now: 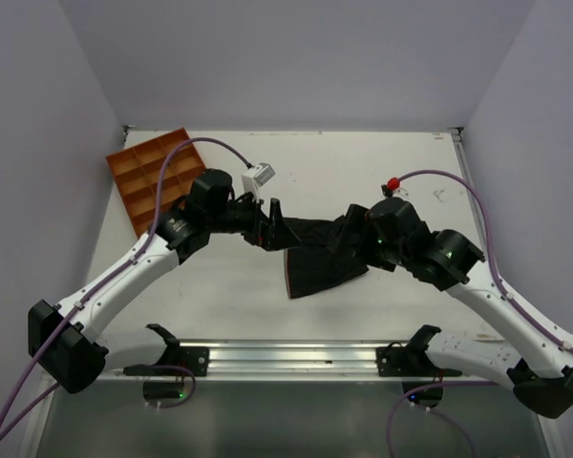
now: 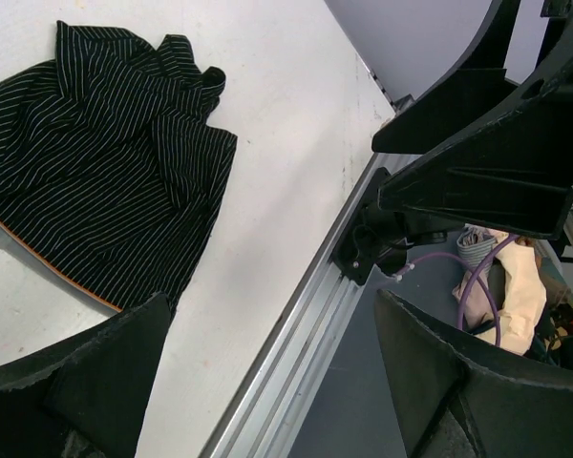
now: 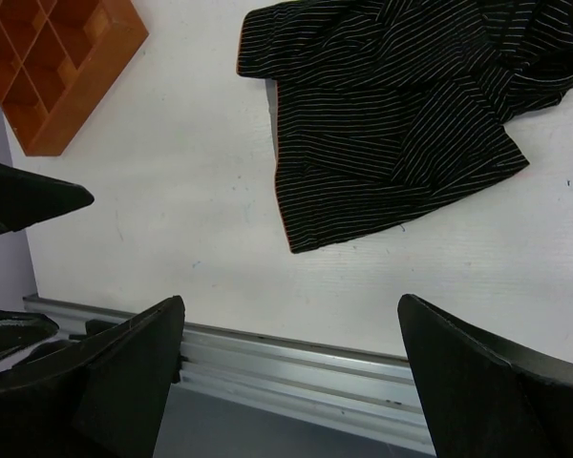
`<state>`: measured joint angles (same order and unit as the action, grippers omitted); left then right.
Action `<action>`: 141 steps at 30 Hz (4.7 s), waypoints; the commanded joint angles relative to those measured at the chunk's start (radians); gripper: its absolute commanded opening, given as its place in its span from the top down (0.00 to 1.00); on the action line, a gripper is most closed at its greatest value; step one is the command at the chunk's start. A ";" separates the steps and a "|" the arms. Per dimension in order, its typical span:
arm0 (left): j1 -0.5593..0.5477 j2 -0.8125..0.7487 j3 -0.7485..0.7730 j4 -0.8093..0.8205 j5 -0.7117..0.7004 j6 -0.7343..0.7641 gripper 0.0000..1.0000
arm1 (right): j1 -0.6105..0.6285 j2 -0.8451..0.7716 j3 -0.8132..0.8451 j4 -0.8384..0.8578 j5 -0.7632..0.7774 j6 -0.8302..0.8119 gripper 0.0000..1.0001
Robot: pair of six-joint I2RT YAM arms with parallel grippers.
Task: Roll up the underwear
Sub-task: Flatten the underwear
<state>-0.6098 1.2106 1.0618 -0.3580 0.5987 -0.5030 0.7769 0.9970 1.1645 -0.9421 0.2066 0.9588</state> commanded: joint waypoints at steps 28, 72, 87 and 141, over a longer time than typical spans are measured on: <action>0.038 0.397 0.096 0.007 -0.320 0.225 0.22 | -0.261 0.252 -0.327 0.230 -0.187 -0.193 0.25; 0.048 0.486 0.265 -0.079 -0.258 0.064 0.45 | -0.472 0.378 -0.230 0.242 -0.264 -0.422 0.39; -0.106 0.584 0.173 -0.025 -0.316 0.425 0.43 | -0.472 0.238 -0.503 0.333 -0.325 -0.269 0.43; 0.131 0.348 0.431 -0.493 -0.214 -0.028 1.00 | -0.473 0.103 0.057 -0.233 -0.154 -0.384 1.00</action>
<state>-0.4870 1.6192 1.4517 -0.7143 0.3271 -0.4397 0.3046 1.1522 1.1572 -1.0733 0.0429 0.5873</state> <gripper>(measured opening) 0.018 0.023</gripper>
